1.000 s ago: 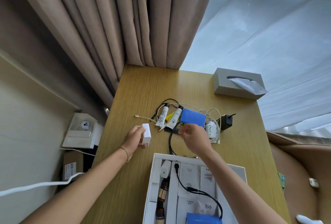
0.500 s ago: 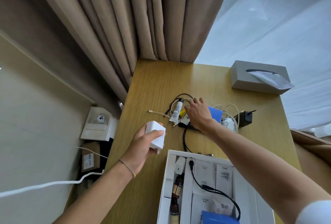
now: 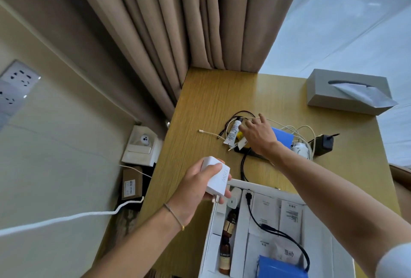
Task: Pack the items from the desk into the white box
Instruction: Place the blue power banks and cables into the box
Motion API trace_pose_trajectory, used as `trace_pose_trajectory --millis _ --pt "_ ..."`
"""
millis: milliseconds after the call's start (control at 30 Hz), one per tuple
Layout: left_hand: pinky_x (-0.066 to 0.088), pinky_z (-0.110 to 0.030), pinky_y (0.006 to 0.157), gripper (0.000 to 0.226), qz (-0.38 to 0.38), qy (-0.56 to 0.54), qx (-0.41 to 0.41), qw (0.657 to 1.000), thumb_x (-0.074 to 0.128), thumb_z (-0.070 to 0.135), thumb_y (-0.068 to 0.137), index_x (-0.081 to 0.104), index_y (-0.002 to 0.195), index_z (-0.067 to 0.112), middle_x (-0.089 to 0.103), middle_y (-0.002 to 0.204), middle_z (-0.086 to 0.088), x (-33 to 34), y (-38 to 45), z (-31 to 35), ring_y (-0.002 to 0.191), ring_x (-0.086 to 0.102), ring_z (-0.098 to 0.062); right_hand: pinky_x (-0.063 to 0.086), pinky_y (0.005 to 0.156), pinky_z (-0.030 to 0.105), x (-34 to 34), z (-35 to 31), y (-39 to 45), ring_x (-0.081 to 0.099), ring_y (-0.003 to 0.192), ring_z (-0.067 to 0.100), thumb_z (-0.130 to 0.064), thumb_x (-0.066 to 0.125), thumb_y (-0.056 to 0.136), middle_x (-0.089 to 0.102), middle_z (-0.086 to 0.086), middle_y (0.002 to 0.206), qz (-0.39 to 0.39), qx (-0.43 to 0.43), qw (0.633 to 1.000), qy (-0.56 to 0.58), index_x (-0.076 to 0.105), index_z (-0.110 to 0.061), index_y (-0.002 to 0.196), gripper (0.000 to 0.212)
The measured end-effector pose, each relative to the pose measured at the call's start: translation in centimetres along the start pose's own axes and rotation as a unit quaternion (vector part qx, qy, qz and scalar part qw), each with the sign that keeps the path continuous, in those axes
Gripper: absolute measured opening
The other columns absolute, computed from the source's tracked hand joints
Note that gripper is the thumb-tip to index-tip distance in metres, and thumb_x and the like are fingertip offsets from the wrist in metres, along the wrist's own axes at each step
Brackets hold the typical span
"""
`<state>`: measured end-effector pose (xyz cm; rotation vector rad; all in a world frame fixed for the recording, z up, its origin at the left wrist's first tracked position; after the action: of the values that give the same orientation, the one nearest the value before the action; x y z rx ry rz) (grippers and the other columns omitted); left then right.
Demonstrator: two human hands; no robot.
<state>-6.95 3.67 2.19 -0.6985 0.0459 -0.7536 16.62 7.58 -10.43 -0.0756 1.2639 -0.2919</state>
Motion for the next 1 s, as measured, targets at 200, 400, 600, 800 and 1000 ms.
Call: trace_pose_trajectory --millis 200,400,600,800,1000 --pt "0.052 -0.035 0.056 0.033 0.019 0.135 0.022 0.990 0.057 0.029 0.099 0.059 0.111 -0.001 0.074 0.096 -0.024 1.3 -0.6 -0.2 0.075 0.073 -0.031 0.042 0.090 0.040 -2.9 1.2 -2.0 0.066 0.101 0.031 -0.018 0.067 0.091 0.073 0.007 0.112 0.088 0.060 0.980 0.170 0.055 -0.016 0.123 0.034" --pt "0.053 -0.029 0.055 0.022 0.012 0.389 0.060 0.919 0.076 0.030 0.083 0.064 0.101 0.026 0.067 0.087 0.001 2.8 -0.8 -1.7 0.072 0.066 -0.015 0.050 0.062 0.038 -6.8 3.0 -8.5 0.065 0.080 0.024 -0.032 0.068 0.091 0.073 0.001 0.096 0.125 0.194 0.819 0.526 0.058 -0.019 0.109 0.025" --pt "0.046 -0.017 0.066 0.040 -0.093 0.579 0.044 0.809 0.079 0.025 0.079 0.066 0.116 0.030 0.061 0.112 0.009 5.4 0.1 -5.3 0.091 0.059 -0.010 0.059 0.072 0.052 -7.5 2.3 -16.8 0.072 0.082 0.029 -0.030 0.074 0.089 0.074 0.008 0.095 0.065 0.238 0.664 0.705 0.062 -0.017 0.103 0.023" --pt "0.050 -0.025 0.080 0.045 -0.152 0.678 0.004 0.719 0.079 0.019 0.079 0.065 0.121 0.018 0.061 0.121 0.000 6.2 1.0 -9.9 0.103 0.058 -0.017 0.054 0.056 0.033 -6.4 1.0 -24.3 0.067 0.068 0.009 -0.030 0.078 0.085 0.076 0.003 0.088 0.014 0.263 0.650 0.713 0.066 -0.019 0.094 0.018" --pt "0.055 -0.029 0.078 0.040 -0.183 0.734 -0.013 0.654 0.082 0.019 0.076 0.068 0.113 0.021 0.065 0.108 0.002 6.5 1.5 -12.0 0.096 0.061 -0.018 0.053 0.057 0.023 -4.3 -2.0 -27.7 0.076 0.077 0.015 -0.012 0.087 0.070 0.079 0.002 0.088 -0.053 0.274 0.630 0.725 0.059 -0.019 0.096 0.038"
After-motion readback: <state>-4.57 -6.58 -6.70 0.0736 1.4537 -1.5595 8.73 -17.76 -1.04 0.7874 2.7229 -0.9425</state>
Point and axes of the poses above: each hand's wrist, its own y-axis towards the middle knuckle, its own x-axis out of the palm, z = x × y, the point moved 7 cm from there along y, towards the middle knuckle
